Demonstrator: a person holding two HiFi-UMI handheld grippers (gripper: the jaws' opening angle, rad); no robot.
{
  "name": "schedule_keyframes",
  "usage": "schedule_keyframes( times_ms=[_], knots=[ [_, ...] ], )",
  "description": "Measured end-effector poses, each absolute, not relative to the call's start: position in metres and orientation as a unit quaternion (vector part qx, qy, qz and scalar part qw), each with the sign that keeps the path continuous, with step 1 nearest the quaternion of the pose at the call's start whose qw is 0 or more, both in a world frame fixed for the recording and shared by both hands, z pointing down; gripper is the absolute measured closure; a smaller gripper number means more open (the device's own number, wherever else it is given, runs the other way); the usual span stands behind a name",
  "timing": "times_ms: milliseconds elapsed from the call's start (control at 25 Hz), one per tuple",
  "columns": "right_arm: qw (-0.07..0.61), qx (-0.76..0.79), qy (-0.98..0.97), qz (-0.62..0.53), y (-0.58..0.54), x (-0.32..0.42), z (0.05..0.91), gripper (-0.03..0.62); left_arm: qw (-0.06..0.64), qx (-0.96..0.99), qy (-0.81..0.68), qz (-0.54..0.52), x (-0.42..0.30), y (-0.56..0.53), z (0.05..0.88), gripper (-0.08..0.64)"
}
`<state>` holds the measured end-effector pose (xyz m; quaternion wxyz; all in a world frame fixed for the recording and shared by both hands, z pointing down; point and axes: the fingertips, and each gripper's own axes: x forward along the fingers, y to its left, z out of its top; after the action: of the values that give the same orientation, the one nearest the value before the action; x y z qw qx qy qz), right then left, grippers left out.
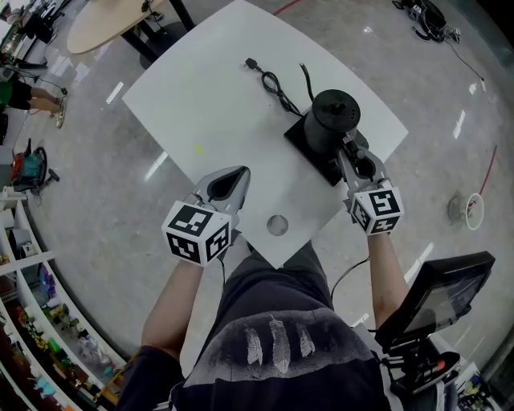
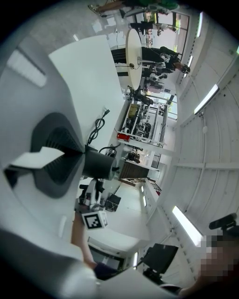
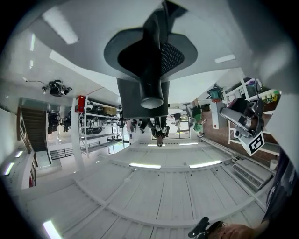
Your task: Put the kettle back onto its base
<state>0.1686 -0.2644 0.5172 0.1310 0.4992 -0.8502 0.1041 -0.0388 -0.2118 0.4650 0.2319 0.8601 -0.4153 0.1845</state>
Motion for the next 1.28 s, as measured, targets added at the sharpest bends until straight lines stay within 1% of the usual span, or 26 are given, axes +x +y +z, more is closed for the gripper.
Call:
schedule_keyframes(
  times_ms=[120, 400, 1120, 1160, 1200, 1240, 1280],
  knots=[
    [0.128, 0.507, -0.844, 0.121, -0.26, 0.177, 0.527, 0.534, 0.232, 0.859, -0.417, 0.185, -0.039, -0.211, 0.464, 0.558],
    [0.133, 0.504, -0.846, 0.11, -0.259, 0.18, 0.534, 0.534, 0.233, 0.86, -0.414, 0.187, -0.033, -0.213, 0.466, 0.558],
    [0.183, 0.495, -0.844, 0.091, -0.262, 0.181, 0.55, 0.528, 0.236, 0.862, -0.412, 0.176, -0.032, -0.216, 0.474, 0.558],
    [0.187, 0.491, -0.846, 0.093, -0.261, 0.18, 0.55, 0.523, 0.235, 0.862, -0.413, 0.174, -0.033, -0.216, 0.473, 0.558],
    [0.191, 0.485, -0.848, 0.097, -0.259, 0.178, 0.551, 0.498, 0.234, 0.862, -0.414, 0.172, -0.035, -0.214, 0.472, 0.56],
    [0.194, 0.477, -0.851, 0.102, -0.254, 0.175, 0.552, 0.463, 0.233, 0.863, -0.415, 0.17, -0.037, -0.212, 0.47, 0.558],
    [0.196, 0.471, -0.853, 0.11, -0.25, 0.171, 0.552, 0.414, 0.232, 0.863, -0.416, 0.167, -0.039, -0.21, 0.469, 0.558]
  ],
)
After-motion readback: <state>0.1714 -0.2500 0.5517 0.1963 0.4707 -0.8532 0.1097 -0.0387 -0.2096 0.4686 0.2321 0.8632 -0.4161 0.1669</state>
